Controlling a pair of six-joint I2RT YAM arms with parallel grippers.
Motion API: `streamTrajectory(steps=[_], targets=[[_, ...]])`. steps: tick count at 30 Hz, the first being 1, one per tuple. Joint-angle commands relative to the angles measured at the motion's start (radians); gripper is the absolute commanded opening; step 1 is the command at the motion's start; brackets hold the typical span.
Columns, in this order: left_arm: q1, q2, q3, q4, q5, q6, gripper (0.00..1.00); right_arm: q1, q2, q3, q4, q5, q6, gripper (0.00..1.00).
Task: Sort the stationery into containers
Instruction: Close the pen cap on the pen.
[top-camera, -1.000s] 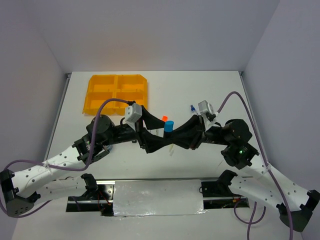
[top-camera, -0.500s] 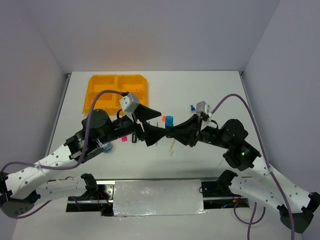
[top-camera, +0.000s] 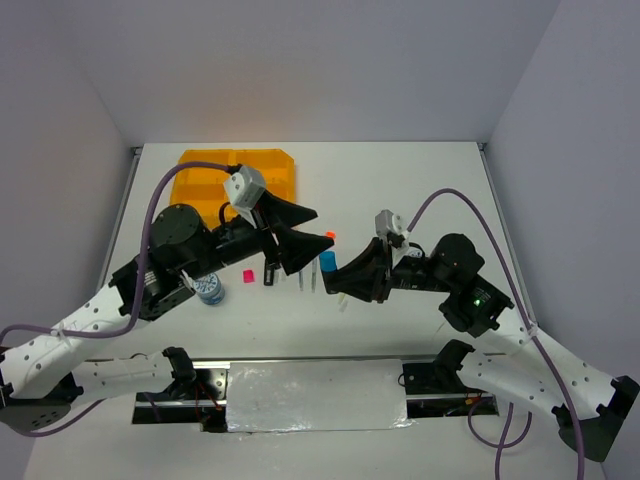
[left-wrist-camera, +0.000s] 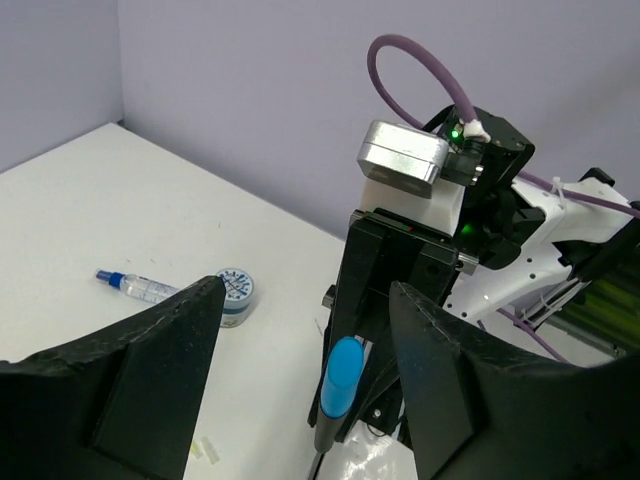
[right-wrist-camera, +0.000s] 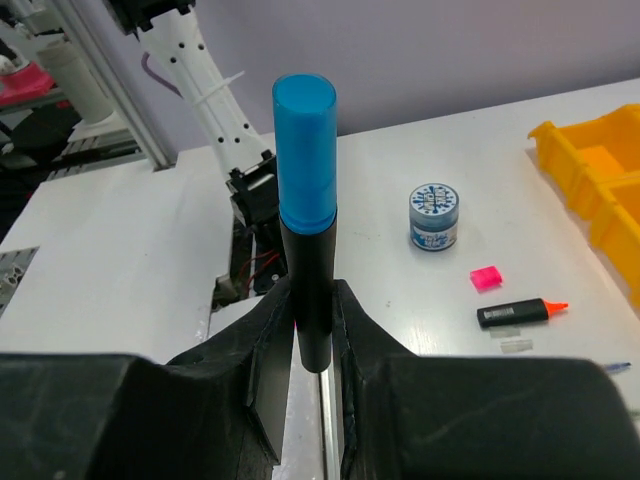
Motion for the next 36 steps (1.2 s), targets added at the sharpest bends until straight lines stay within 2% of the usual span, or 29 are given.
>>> streamTrajectory(steps=[1,7,12,16,23,27,35,36], targets=[[0.0,0.034,0.038,-0.015,0.044,0.024,0.78,0.003,-0.003,0.034,0.033,-0.064,0.006,0.0],[0.0,0.058,0.041,-0.052,0.07,0.022,0.69,0.002,-0.008,0.049,0.007,-0.029,-0.008,0.0],[0.0,0.075,0.041,-0.062,0.096,0.021,0.67,0.002,0.003,0.065,-0.008,-0.007,-0.011,0.0],[0.0,0.084,0.033,-0.064,0.11,0.015,0.55,0.003,0.007,0.079,-0.016,0.003,-0.014,0.0],[0.0,0.074,0.015,-0.052,0.107,0.01,0.56,0.003,0.015,0.091,-0.028,0.036,-0.02,0.0],[0.0,0.074,0.019,-0.053,0.124,0.016,0.49,0.003,-0.009,0.08,0.008,0.056,-0.005,0.0],[0.0,0.066,-0.004,-0.019,0.168,0.012,0.54,0.003,0.015,0.117,-0.011,0.045,0.0,0.0],[0.0,0.064,-0.005,-0.016,0.173,0.015,0.57,0.003,0.017,0.118,-0.013,0.046,0.0,0.0]])
